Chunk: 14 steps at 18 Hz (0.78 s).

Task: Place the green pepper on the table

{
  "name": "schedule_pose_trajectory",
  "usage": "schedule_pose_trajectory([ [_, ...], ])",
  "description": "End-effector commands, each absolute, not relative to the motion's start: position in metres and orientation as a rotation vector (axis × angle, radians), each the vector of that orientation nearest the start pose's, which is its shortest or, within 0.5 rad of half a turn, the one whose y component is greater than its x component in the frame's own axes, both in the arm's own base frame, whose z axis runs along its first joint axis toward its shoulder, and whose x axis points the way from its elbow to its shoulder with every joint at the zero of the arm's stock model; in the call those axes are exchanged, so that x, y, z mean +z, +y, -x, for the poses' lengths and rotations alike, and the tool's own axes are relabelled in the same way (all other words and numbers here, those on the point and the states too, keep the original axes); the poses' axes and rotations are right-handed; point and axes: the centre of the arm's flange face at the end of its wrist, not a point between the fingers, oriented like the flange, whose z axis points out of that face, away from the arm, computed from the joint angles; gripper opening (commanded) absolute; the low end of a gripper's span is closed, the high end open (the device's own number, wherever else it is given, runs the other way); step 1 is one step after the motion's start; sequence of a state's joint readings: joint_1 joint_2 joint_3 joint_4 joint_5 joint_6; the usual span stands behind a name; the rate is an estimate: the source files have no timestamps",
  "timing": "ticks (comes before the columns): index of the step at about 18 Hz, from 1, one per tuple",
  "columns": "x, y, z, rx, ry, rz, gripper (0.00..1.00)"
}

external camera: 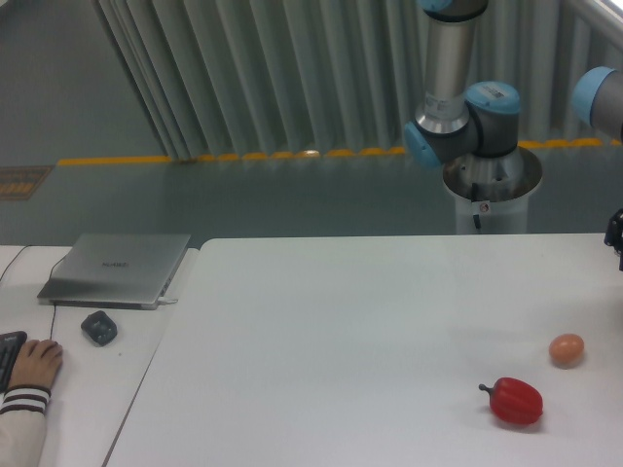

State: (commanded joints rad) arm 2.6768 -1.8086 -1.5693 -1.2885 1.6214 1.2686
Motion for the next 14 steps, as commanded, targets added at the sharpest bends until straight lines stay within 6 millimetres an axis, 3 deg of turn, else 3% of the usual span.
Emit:
schedule_pose_trajectory([
  [14,0.383,0.366,0.473,0.112,0.217,3.165,1.00],
])
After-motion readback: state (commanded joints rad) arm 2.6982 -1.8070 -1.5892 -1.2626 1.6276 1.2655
